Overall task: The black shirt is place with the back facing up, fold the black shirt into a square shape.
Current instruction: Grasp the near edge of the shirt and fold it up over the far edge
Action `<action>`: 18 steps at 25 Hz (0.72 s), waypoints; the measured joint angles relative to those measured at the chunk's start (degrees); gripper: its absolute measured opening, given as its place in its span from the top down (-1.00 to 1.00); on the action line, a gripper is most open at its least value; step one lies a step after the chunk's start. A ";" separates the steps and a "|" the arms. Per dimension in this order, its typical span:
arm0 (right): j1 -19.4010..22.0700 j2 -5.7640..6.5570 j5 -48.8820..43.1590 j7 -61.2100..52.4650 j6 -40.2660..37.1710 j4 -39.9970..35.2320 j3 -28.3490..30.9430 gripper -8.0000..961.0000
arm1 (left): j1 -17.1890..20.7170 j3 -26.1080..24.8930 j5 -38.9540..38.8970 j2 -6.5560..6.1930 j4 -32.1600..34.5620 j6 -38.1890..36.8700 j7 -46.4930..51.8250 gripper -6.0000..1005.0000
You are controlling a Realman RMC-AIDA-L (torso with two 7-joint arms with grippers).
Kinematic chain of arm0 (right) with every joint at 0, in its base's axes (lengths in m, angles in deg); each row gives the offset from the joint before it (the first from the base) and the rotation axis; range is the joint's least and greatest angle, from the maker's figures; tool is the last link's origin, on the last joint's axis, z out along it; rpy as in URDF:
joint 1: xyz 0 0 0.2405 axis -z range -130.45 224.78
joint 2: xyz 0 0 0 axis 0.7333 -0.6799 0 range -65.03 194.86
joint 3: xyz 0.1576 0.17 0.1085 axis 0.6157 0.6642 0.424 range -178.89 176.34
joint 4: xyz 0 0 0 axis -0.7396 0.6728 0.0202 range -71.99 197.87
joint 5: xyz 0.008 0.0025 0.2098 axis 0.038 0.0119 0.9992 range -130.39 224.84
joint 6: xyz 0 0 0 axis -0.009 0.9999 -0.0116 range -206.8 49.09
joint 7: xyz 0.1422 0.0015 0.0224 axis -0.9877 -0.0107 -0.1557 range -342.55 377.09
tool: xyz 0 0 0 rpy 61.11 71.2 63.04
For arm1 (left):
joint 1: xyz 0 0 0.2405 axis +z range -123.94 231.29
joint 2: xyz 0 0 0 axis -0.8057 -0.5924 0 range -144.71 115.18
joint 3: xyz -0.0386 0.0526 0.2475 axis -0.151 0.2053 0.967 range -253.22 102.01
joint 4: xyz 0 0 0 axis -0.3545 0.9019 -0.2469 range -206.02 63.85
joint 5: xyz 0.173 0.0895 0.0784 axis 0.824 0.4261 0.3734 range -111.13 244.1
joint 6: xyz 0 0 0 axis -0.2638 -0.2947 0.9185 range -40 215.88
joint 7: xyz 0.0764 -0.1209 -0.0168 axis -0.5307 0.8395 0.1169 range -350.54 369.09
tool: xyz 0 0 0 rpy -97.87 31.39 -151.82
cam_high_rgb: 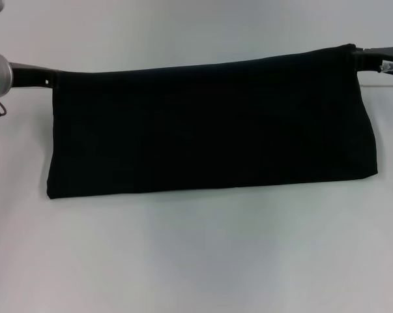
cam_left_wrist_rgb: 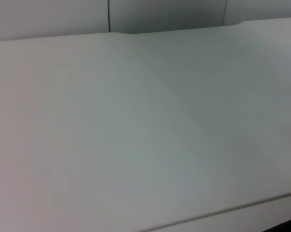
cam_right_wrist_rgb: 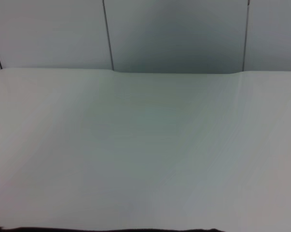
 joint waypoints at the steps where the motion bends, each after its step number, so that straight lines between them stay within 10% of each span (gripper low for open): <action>1: -0.05 0.00 0.01 -0.13 0.14 0.07 0.00 0.65 | -0.01 0.12 -0.01 -0.01 -0.16 0.28 0.00 0.99; 18: -0.63 -1.20 0.07 0.31 7.60 3.02 -0.01 0.62 | -0.03 1.96 -0.22 0.48 -4.27 6.81 -0.23 0.99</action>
